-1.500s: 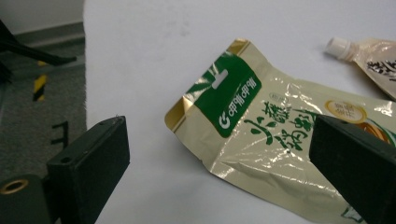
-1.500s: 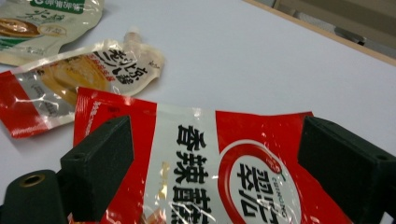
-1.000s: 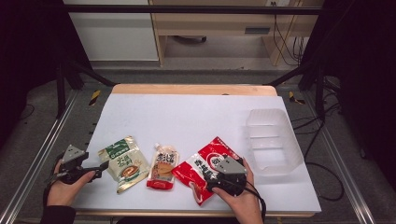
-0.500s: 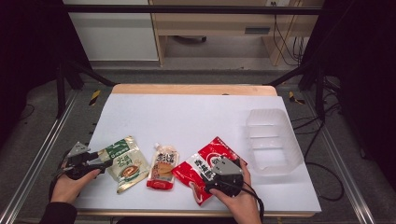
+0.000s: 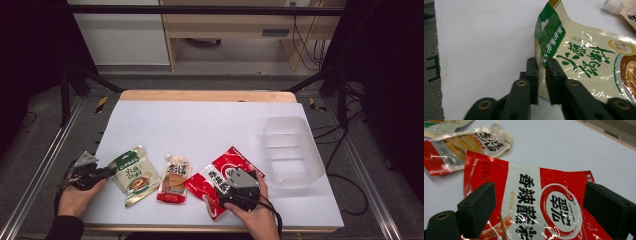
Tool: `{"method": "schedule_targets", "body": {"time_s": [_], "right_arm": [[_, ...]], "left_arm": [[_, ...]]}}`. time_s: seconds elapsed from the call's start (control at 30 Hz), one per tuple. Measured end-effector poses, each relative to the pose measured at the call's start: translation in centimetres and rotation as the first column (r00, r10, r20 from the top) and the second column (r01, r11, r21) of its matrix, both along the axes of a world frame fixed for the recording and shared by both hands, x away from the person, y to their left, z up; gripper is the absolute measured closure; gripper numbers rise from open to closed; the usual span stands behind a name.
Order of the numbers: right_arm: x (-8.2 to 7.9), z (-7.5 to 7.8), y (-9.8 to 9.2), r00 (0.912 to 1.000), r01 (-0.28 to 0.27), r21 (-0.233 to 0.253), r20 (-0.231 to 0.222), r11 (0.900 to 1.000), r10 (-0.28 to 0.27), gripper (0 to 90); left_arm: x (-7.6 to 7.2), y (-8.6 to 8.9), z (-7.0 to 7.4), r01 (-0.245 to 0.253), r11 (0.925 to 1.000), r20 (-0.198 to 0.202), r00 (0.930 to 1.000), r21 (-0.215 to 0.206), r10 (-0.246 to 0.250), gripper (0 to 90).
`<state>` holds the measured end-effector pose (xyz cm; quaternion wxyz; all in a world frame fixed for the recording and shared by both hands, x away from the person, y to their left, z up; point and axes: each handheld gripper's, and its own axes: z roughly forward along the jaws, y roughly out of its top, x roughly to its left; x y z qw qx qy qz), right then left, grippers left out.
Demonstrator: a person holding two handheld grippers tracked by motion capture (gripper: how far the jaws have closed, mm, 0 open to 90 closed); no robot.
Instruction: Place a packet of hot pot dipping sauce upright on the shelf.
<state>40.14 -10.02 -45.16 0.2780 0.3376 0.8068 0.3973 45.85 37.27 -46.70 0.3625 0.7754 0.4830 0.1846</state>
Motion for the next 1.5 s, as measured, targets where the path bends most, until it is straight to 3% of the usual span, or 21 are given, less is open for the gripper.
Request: {"method": "schedule_targets", "body": {"time_s": [0.03,0.2,0.27,0.3,0.43,0.6,0.73,0.87,0.93,1.03,1.07,1.1,1.17,1.2,1.23,1.27,1.3,1.33,1.37,1.43,1.5], "right_arm": [[-0.1,0.1,0.0,1.0000,0.000,0.005,0.002,1.000,0.000,11.7],[-0.4,0.6,-0.2,0.9999,0.000,0.017,0.010,1.000,0.000,11.8],[-0.5,1.0,-0.3,0.9999,0.008,0.019,0.012,1.000,-0.008,12.1],[-0.5,1.3,-0.5,0.9998,0.007,0.017,0.016,1.000,-0.007,12.1],[-0.5,2.6,-0.6,0.9998,0.000,0.028,0.019,1.000,-0.001,12.6],[-0.3,4.2,-0.4,0.9989,-0.041,0.006,0.025,0.999,0.041,15.6],[-0.1,5.2,0.1,0.9966,-0.081,-0.022,0.013,0.996,0.081,15.6],[0.3,6.4,0.7,0.9909,-0.135,-0.032,-0.007,0.990,0.134,16.9],[0.5,6.6,0.9,0.9886,-0.151,-0.041,-0.012,0.988,0.150,16.9],[1.0,7.6,1.6,0.9796,-0.200,-0.071,-0.025,0.977,0.199,19.8],[1.4,8.5,2.2,0.9713,-0.237,-0.093,-0.033,0.967,0.235,20.9],[1.5,8.9,2.4,0.9680,-0.251,-0.109,-0.038,0.962,0.248,21.6],[1.9,9.8,3.0,0.9541,-0.299,-0.152,-0.047,0.942,0.296,21.6],[1.9,9.8,3.0,0.9541,-0.299,-0.152,-0.047,0.942,0.296,21.6],[2.3,11.0,3.6,0.9441,-0.329,-0.196,-0.049,0.924,0.326,22.5],[2.5,11.5,3.8,0.9398,-0.340,-0.219,-0.045,0.915,0.339,23.9],[2.5,11.5,3.8,0.9398,-0.340,-0.219,-0.045,0.915,0.339,23.9],[3.0,12.5,4.2,0.9307,-0.362,-0.248,-0.045,0.898,0.363,27.0],[3.0,12.5,4.2,0.9307,-0.362,-0.248,-0.045,0.898,0.363,27.0],[3.8,13.8,4.5,0.9148,-0.401,-0.275,-0.068,0.874,0.398,32.0],[3.9,14.0,4.6,0.9135,-0.403,-0.284,-0.070,0.870,0.401,36.0]], "left_arm": [[-0.1,0.1,0.2,0.007,0.9998,-0.002,1.0000,-0.020,-0.007,88.5],[-0.9,0.2,1.7,0.004,0.9999,0.034,0.9994,0.013,-0.004,90.0],[-1.8,0.2,3.8,0.026,0.9997,0.091,0.9955,0.004,-0.026,90.0],[-1.8,0.2,3.8,0.026,0.9997,0.091,0.9955,0.004,-0.026,90.0],[-2.8,-0.7,6.4,0.076,0.9965,0.121,0.9895,0.036,-0.080,90.0],[-4.0,-2.5,9.9,0.166,0.9830,0.143,0.9739,0.078,-0.176,90.0],[-5.3,-4.5,13.1,0.262,0.9539,0.150,0.9474,0.147,-0.283,90.0],[-6.2,-6.1,15.2,0.303,0.9193,0.146,0.9269,0.251,-0.346,90.0],[-6.1,-6.4,16.1,0.313,0.9105,0.147,0.9212,0.270,-0.360,90.0],[-5.6,-6.5,16.9,0.331,0.9076,0.150,0.9146,0.259,-0.376,90.0],[-5.2,-6.7,17.3,0.356,0.9026,0.151,0.9052,0.243,-0.397,90.0],[-5.2,-6.7,17.3,0.356,0.9026,0.151,0.9052,0.243,-0.397,90.0],[-4.8,-7.4,17.7,0.385,0.8914,0.153,0.8916,0.238,-0.426,90.0],[-4.6,-8.0,17.9,0.404,0.8842,0.151,0.8836,0.235,-0.443,90.0],[-4.5,-8.6,18.1,0.414,0.8801,0.153,0.8782,0.233,-0.453,90.0],[-4.3,-9.6,18.4,0.438,0.8640,0.148,0.8645,0.248,-0.481,90.0],[-4.3,-9.6,18.4,0.438,0.8640,0.148,0.8645,0.248,-0.481,90.0],[-4.1,-10.4,18.6,0.453,0.8546,0.149,0.8546,0.253,-0.497,90.0],[-4.0,-11.0,18.8,0.464,0.8481,0.151,0.8473,0.256,-0.509,90.0],[-3.6,-12.4,19.1,0.488,0.8312,0.154,0.8298,0.267,-0.536,90.0],[-3.3,-13.5,19.3,0.505,0.8196,0.153,0.8178,0.270,-0.555,90.0]]}}
